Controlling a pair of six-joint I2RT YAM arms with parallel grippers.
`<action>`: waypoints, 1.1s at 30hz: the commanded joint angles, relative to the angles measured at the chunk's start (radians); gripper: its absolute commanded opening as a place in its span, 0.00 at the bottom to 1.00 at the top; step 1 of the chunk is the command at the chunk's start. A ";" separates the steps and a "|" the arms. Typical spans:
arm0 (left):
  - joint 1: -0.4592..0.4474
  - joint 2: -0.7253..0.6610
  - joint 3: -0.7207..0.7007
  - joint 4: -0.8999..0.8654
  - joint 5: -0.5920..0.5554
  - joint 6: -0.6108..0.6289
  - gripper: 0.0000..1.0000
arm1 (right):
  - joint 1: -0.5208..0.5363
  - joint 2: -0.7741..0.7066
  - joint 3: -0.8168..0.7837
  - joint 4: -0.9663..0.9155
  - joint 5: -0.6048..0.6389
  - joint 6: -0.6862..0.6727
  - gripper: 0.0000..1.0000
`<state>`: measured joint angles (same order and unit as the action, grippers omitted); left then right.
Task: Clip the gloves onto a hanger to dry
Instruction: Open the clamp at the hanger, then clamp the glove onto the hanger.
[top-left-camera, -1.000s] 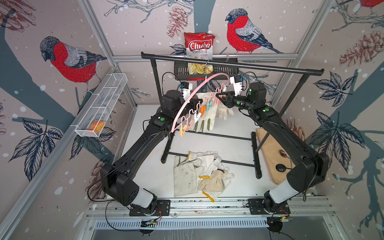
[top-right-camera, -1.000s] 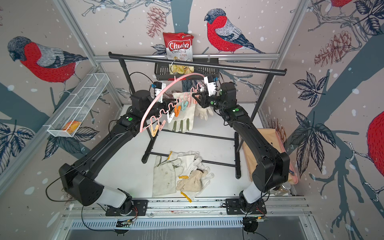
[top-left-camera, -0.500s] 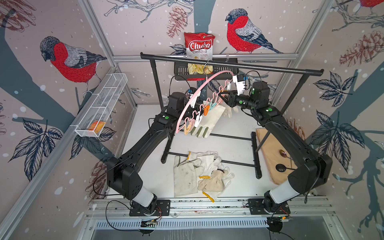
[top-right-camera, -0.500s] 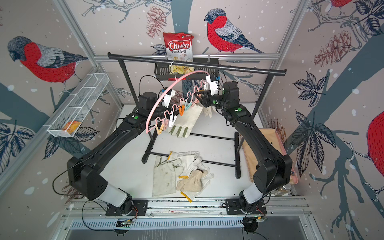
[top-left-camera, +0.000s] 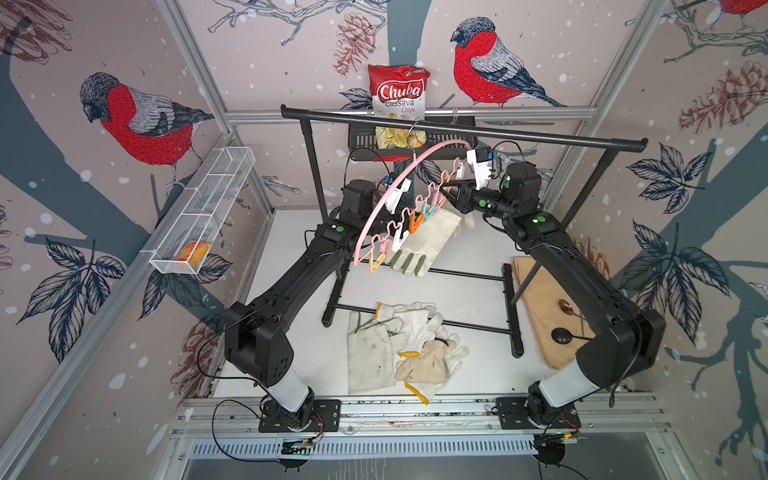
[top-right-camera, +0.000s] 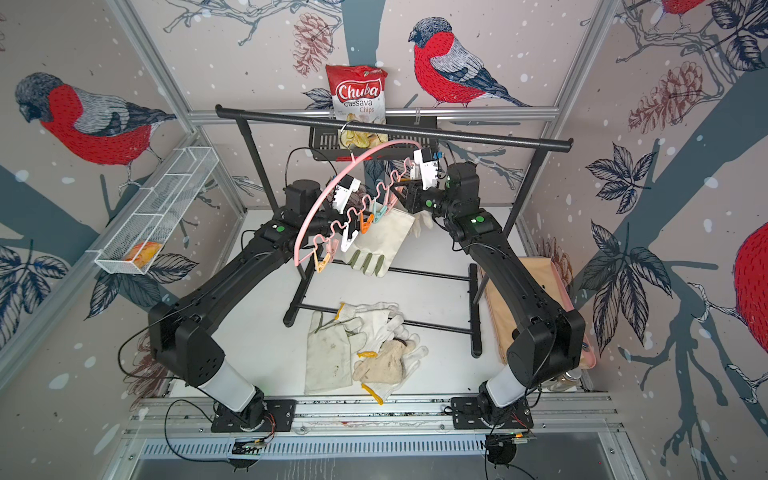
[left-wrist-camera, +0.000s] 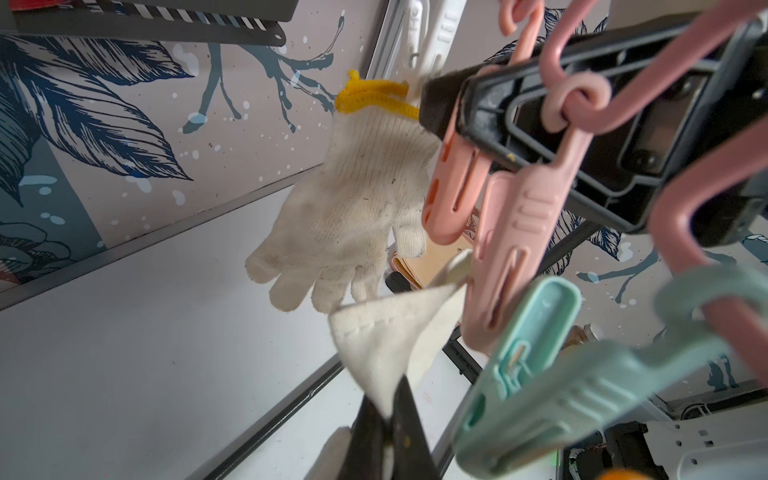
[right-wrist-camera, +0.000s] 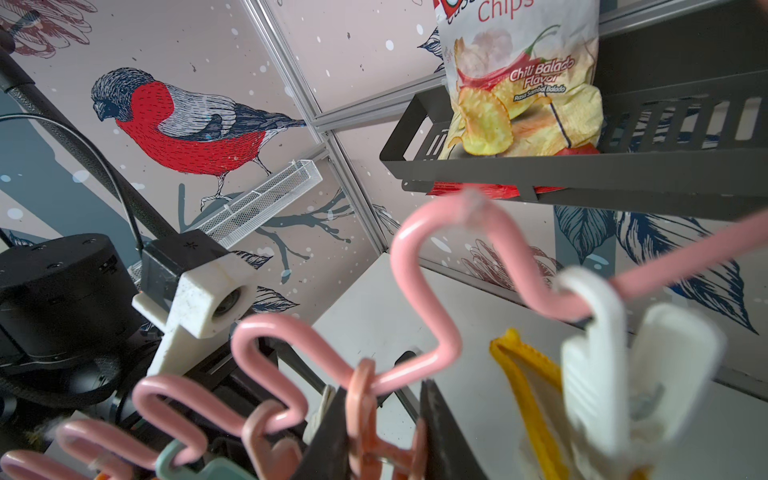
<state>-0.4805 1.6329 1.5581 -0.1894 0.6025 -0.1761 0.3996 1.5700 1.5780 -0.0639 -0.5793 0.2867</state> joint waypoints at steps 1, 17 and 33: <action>0.010 0.001 0.005 -0.023 -0.039 0.040 0.00 | 0.001 -0.006 0.008 0.012 -0.036 -0.015 0.28; 0.103 -0.075 -0.069 0.003 -0.224 -0.035 0.00 | -0.006 -0.009 0.008 0.020 -0.045 -0.006 0.28; 0.108 -0.066 -0.052 0.059 -0.212 -0.019 0.00 | -0.008 -0.018 0.007 0.016 -0.045 -0.010 0.28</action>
<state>-0.3748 1.5761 1.5116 -0.1394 0.3649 -0.2207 0.3904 1.5604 1.5780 -0.0639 -0.5930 0.2867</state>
